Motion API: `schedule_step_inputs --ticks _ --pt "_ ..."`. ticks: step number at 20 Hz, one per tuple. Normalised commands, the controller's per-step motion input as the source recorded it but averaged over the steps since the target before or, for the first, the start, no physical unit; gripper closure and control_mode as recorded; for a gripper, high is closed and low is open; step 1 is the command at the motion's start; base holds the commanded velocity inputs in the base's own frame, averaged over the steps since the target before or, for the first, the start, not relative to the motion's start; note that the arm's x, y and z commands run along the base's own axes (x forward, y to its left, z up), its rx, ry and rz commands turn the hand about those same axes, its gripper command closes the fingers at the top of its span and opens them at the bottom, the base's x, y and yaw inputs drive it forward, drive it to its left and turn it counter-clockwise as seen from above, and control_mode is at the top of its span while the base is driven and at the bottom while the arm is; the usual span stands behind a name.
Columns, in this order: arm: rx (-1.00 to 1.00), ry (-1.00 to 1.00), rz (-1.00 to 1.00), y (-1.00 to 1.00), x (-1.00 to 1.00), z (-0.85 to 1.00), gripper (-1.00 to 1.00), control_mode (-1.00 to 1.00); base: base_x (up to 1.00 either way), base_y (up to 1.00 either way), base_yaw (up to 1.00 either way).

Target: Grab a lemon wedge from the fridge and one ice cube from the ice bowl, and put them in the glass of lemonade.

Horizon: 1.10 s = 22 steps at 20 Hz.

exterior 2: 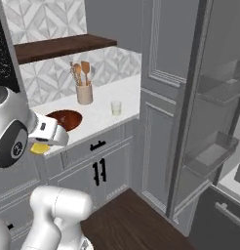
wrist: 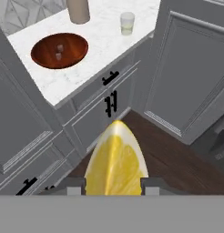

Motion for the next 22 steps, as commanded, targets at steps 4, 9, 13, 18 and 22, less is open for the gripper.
schedule_step_inputs --ticks 4,9,13,18,22 --pt "0.00 0.00 0.00 0.00 0.00 0.00 1.00 1.00 1.00 -0.50 0.00" --pt "0.00 0.00 0.00 0.00 0.00 0.00 1.00 1.00 1.00 -0.23 0.05" --pt "0.00 0.00 0.00 0.00 0.00 0.00 1.00 1.00 0.99 0.17 0.00" --pt "0.00 0.00 0.00 0.00 0.00 0.00 1.00 1.00 0.68 0.37 0.08" --pt "0.00 0.00 0.00 0.00 0.00 0.00 1.00 1.00 0.53 0.05 0.24"
